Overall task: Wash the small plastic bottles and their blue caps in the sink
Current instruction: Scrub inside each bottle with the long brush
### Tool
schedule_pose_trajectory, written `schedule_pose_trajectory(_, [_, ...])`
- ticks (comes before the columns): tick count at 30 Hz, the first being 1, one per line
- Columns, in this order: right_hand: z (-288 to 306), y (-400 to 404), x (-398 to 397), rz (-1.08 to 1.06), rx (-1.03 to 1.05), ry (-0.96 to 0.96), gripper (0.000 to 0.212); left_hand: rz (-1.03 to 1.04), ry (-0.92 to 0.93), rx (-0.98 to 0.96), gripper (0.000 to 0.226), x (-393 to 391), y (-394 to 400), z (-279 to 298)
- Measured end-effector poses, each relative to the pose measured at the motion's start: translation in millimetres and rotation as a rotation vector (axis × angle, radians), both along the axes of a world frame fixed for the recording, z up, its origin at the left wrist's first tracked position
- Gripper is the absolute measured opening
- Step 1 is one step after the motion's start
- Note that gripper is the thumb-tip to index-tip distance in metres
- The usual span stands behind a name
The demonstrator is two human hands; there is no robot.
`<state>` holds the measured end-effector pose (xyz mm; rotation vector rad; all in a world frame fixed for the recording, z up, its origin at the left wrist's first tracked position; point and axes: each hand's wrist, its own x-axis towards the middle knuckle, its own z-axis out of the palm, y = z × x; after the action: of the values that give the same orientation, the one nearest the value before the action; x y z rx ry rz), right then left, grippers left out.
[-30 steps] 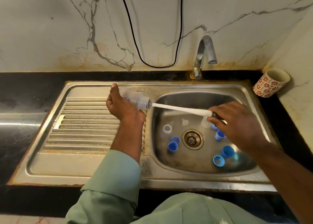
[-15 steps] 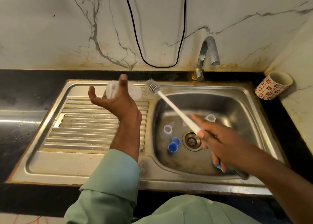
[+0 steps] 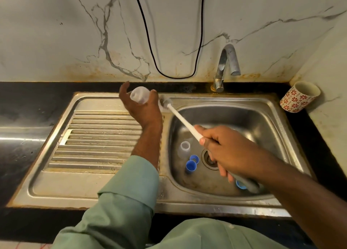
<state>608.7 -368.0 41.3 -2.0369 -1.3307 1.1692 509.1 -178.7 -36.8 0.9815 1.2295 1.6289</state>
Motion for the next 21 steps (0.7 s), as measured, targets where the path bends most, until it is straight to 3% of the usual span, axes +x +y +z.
schedule_pose_trajectory(5, [2.8, 4.0, 12.3, -0.038, 0.014, 0.014, 0.039, -0.138, 0.092, 0.026, 0.072, 6.7, -8.6, 0.7])
schedule_pose_trajectory(9, [4.8, -5.3, 20.0, -0.032, -0.005, 0.062, 0.035, -0.14, 0.005, 0.01, 0.077, 2.4, -2.9, 3.1])
schedule_pose_trajectory(13, [2.0, -1.4, 21.2, -0.066, -0.009, 0.08, 0.039, -0.243, 0.175, 0.084, 0.082, 6.6, -9.5, 2.0])
schedule_pose_trajectory(16, [1.9, -3.9, 21.7, -0.034, -0.021, 0.095, 0.036, -0.239, 0.125, 0.065, 0.085, 0.9, -3.4, 0.8])
schedule_pose_trajectory(21, [-5.4, 4.6, 20.9, -0.095, -0.032, 0.121, 0.036, -0.307, 0.254, 0.091, 0.091, 4.1, -8.3, -5.5])
